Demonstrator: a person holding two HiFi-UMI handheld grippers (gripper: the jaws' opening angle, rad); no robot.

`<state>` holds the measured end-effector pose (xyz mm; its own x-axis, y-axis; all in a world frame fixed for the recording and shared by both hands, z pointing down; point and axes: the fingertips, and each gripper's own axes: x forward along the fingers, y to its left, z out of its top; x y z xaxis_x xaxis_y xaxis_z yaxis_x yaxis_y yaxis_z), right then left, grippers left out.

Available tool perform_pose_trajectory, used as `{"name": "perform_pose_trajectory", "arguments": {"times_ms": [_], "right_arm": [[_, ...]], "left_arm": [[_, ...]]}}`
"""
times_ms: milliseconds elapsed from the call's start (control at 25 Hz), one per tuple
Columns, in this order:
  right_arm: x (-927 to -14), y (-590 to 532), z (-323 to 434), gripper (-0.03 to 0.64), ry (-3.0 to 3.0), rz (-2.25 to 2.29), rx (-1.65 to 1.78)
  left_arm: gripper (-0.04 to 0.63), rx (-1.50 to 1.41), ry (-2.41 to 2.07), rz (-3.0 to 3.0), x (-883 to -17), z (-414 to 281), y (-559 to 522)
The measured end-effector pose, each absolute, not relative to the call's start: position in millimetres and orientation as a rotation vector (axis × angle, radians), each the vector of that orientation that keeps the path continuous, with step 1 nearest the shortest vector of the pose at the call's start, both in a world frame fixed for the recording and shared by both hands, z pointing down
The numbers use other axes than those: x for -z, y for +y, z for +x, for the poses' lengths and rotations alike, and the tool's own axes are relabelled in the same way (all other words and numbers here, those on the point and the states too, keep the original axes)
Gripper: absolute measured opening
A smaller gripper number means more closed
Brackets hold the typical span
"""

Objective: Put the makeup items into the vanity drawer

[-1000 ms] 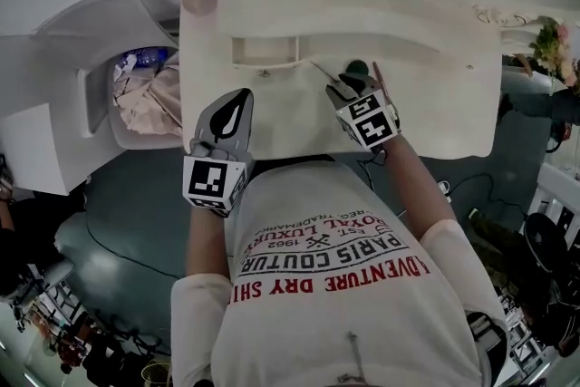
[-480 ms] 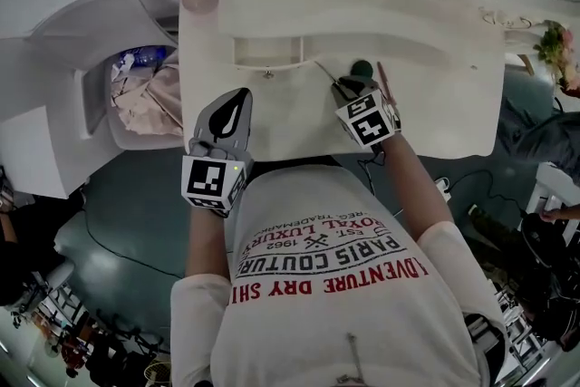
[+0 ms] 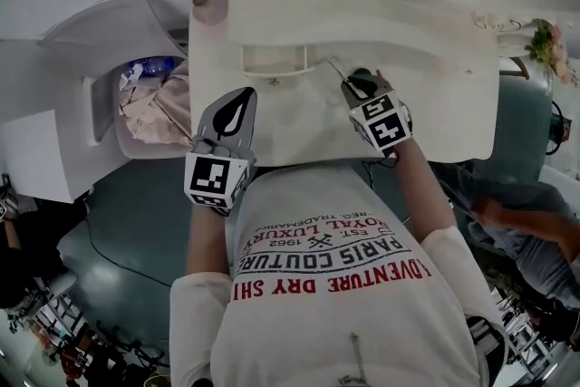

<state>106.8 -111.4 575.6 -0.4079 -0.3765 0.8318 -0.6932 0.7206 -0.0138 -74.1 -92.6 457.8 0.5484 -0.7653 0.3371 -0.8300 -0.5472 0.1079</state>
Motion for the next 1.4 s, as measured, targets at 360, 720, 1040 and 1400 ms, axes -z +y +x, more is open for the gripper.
{"name": "perform_pose_trajectory", "arguments": {"times_ms": [360,720,1040,1400], "right_arm": [[-519.0,-126.9,51.6,0.060,-2.187,0.695,-0.280],[-539.2,-134.7,-21.9,0.060,-2.169,0.478,-0.169],[-555.8,-149.9,-44.9,0.061,-2.169,0.561,-0.288],[-537.7,-147.8,-4.9,0.126,-2.184,0.690,-0.351]], "left_arm": [[0.011,-0.313,-1.420,2.541,-431.3,-99.6,-102.2],[0.011,-0.324,-1.482,2.508,-430.9,-141.9,-103.2],[0.011,-0.340,-1.509,2.436,-448.1,-173.1,-101.7],[0.011,-0.330,-1.451,2.482,-438.4,-139.0,-112.4]]}}
